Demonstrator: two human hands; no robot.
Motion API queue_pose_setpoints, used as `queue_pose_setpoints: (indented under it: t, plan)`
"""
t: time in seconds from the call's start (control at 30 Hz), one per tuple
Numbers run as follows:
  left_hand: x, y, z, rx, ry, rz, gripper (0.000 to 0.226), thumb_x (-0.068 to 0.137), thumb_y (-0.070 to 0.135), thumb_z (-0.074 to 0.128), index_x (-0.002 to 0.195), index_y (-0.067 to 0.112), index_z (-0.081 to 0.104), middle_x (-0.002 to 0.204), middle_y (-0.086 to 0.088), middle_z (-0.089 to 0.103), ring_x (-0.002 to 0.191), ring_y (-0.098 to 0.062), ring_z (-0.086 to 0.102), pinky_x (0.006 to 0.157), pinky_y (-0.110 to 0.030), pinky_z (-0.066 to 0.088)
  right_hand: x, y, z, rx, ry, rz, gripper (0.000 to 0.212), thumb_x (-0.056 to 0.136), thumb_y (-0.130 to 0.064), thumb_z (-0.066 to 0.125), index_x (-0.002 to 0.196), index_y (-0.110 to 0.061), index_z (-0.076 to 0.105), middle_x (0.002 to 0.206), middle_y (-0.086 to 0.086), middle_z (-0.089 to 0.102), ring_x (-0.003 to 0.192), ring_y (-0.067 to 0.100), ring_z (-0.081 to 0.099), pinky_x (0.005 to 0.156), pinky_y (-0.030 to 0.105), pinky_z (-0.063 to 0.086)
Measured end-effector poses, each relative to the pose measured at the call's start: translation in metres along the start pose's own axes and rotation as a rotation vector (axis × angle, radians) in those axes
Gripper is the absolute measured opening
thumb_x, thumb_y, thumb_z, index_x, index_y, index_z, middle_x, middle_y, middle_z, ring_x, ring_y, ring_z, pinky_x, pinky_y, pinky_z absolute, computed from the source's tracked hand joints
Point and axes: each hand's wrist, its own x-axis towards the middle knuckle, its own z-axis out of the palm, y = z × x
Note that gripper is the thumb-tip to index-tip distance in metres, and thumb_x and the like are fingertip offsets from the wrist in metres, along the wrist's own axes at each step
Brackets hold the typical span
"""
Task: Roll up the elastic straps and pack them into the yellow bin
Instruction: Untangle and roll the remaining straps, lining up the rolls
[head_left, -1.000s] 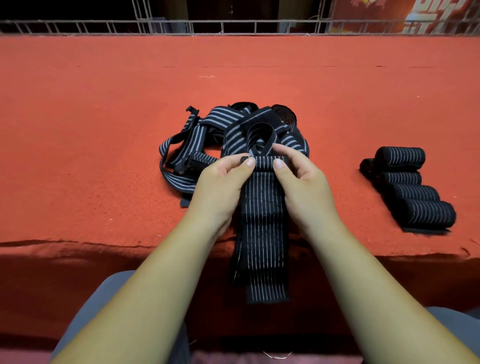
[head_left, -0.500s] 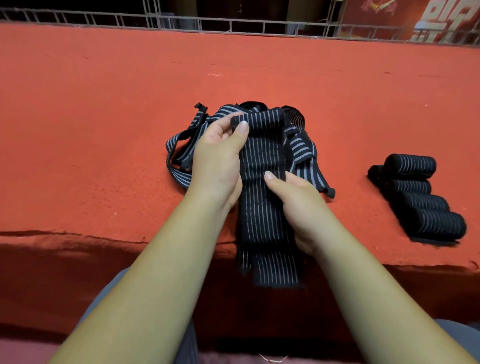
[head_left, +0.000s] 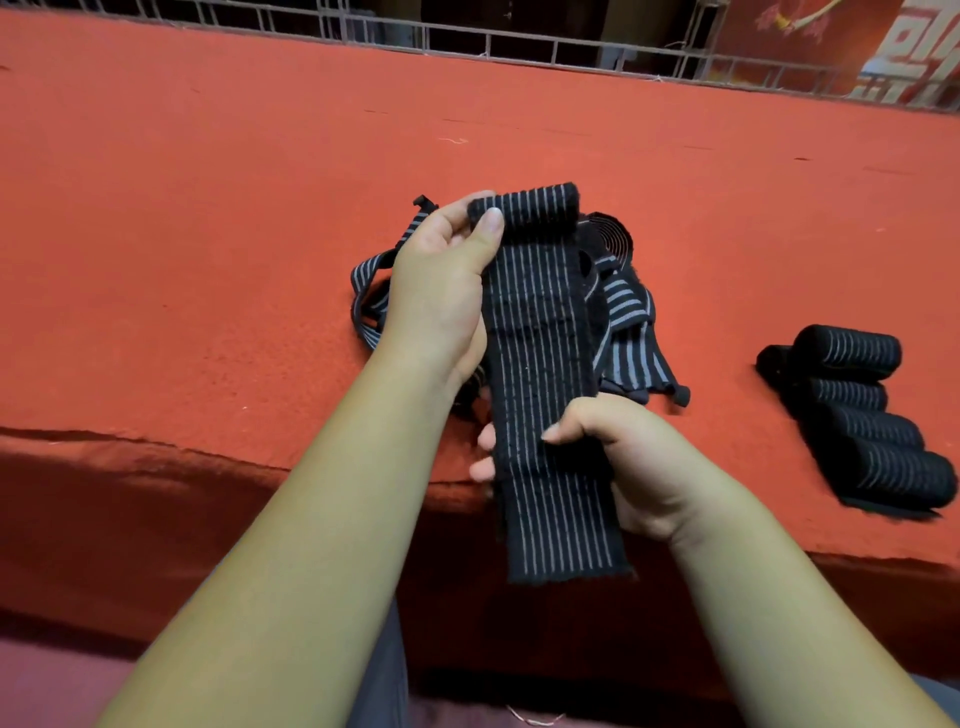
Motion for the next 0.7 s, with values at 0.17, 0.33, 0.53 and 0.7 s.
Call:
queue_pose_setpoints:
  t: [0.17,0.33,0.53,0.7]
  plan:
    - [0.004,0.0,-0.01,0.015,0.001,0.004,0.02,0.107,0.002,0.062,0.126,0.004,0.066,0.112,-0.018,0.077,0.103,-0.032,0.074,0.104,-0.06,0.059,-0.002,0.0,-0.003,-0.208,0.065,-0.05,0.034,0.097,0.016,0.05,0.126,0.008,0.065,0.111,0.029,0.076,0.096,0.036,0.076,0.085,0.045,0.066]
    - [0.003,-0.004,-0.016,-0.013,0.024,-0.022,0.02,0.108,0.0,0.059,0.127,0.003,0.066,0.123,-0.023,0.074,0.11,-0.033,0.072,0.108,-0.059,0.057,-0.007,-0.009,-0.011,-0.506,0.167,-0.055,0.045,0.095,0.008,0.074,0.127,-0.022,0.064,0.121,0.007,0.08,0.112,0.022,0.078,0.102,0.04,0.062]
    - [-0.007,-0.011,-0.012,-0.032,-0.01,-0.073,0.026,0.109,0.001,0.058,0.133,-0.001,0.066,0.129,-0.025,0.073,0.107,-0.031,0.074,0.093,-0.047,0.064,-0.016,-0.019,-0.014,-0.607,0.188,-0.083,0.033,0.094,-0.01,0.082,0.123,-0.02,0.069,0.119,0.003,0.081,0.114,0.022,0.077,0.107,0.049,0.059]
    - [-0.012,-0.015,-0.008,-0.005,-0.043,-0.092,0.028,0.108,0.005,0.061,0.135,-0.001,0.065,0.129,-0.025,0.073,0.109,-0.033,0.074,0.097,-0.049,0.063,-0.019,-0.021,-0.02,-0.627,0.144,-0.041,0.02,0.099,-0.009,0.076,0.118,-0.014,0.072,0.116,0.004,0.082,0.109,0.025,0.079,0.099,0.047,0.062]
